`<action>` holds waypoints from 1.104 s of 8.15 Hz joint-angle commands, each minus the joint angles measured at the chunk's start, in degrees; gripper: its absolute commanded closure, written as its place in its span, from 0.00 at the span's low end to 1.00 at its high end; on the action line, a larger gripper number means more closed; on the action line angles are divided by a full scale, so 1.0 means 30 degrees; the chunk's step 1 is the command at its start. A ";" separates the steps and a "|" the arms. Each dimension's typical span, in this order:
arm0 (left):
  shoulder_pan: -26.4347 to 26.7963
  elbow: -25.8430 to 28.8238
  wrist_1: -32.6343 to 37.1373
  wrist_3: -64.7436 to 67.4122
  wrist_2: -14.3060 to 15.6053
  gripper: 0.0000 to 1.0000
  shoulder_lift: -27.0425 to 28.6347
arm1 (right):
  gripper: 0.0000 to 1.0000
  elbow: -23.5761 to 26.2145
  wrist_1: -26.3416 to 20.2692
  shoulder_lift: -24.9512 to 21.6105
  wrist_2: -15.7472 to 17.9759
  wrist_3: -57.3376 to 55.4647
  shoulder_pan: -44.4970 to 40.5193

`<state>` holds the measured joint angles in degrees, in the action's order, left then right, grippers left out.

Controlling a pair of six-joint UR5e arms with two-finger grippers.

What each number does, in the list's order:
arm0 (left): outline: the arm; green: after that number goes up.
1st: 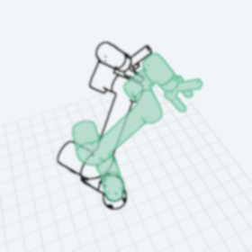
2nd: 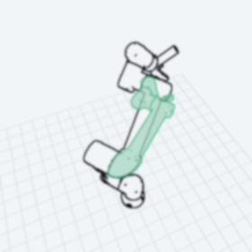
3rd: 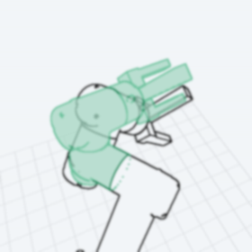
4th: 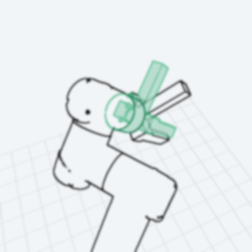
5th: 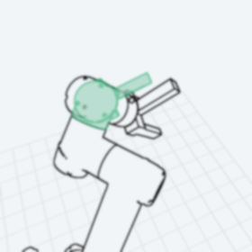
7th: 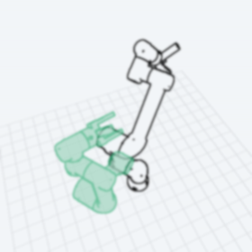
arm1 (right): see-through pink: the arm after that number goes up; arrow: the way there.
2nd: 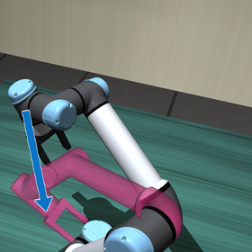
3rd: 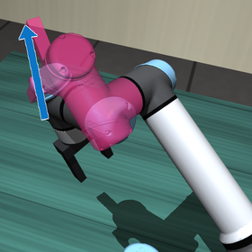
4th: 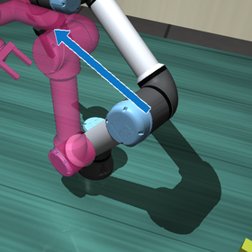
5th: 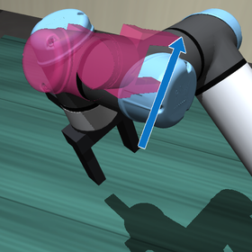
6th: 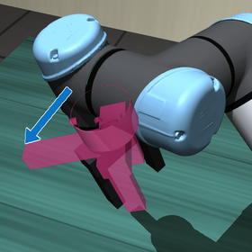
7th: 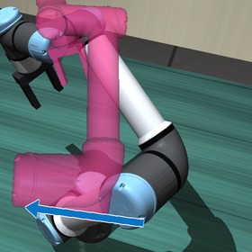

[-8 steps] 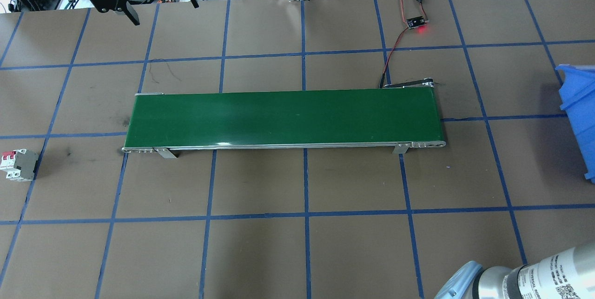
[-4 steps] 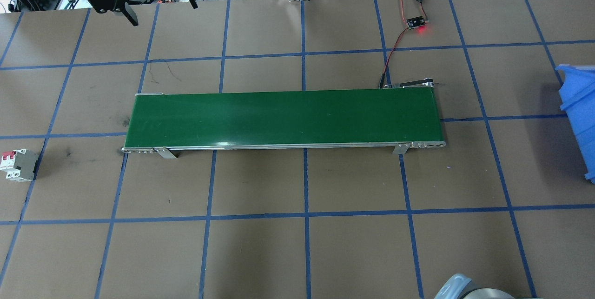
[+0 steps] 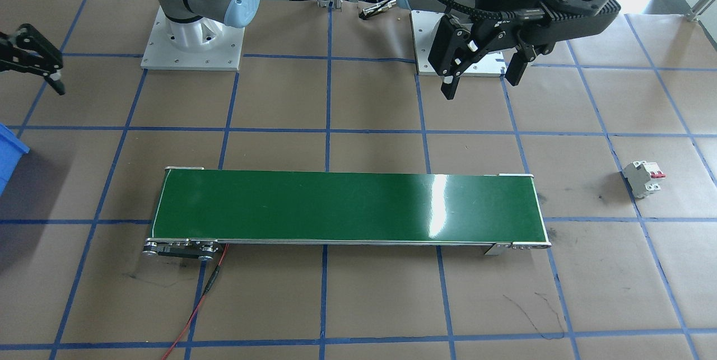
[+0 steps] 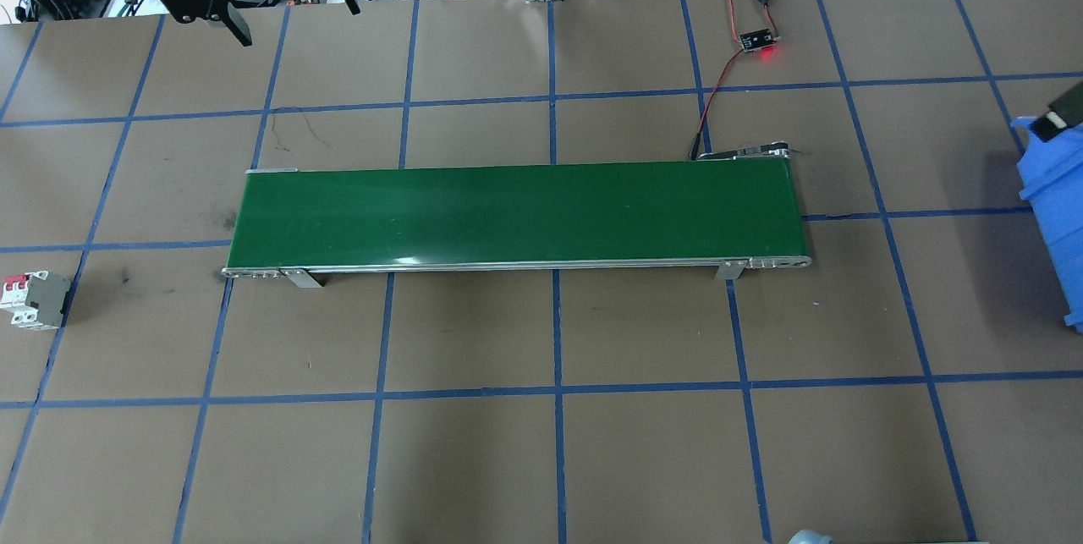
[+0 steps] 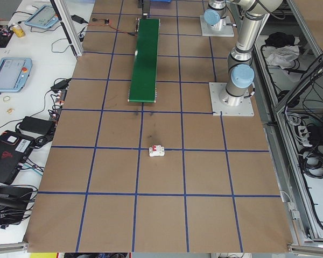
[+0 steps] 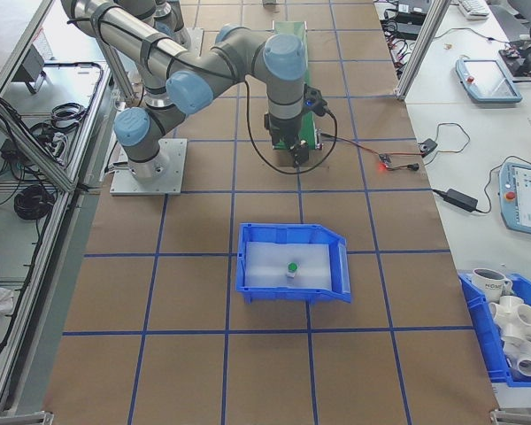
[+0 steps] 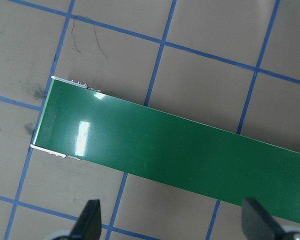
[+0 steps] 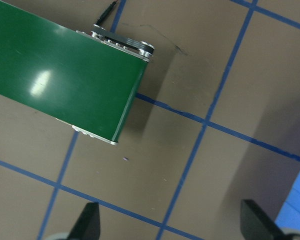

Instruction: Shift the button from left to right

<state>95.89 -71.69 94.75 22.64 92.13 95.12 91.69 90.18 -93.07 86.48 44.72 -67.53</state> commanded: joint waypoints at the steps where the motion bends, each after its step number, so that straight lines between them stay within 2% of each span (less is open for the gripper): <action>1: 0.0000 0.0018 -0.0001 -0.0018 0.0050 0.00 -0.0007 | 0.00 -0.0183 0.0142 -0.0063 0.0674 -0.9483 -0.5947; 2: 0.0000 -0.0011 -0.0001 -0.0018 0.0050 0.00 -0.0036 | 0.00 -0.0212 0.0579 0.0142 0.1053 -1.1459 -0.7562; 3: 0.0000 -0.0011 -0.0001 -0.0018 0.0079 0.00 -0.0008 | 0.00 -0.0299 0.1047 0.0318 0.0767 -1.2464 -0.8158; 5: 0.0000 0.0018 -0.0001 -0.0018 0.0080 0.00 -0.0007 | 0.00 -0.1233 0.1199 0.1255 0.0881 -1.3147 -0.8193; 9: 0.0000 0.0018 -0.0001 -0.0018 0.0080 0.00 -0.0036 | 0.00 -0.1237 0.0994 0.1228 0.1086 -1.3148 -0.8164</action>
<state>95.89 -71.57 94.75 22.59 92.37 95.14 88.04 93.48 -89.39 89.50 5.34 -92.05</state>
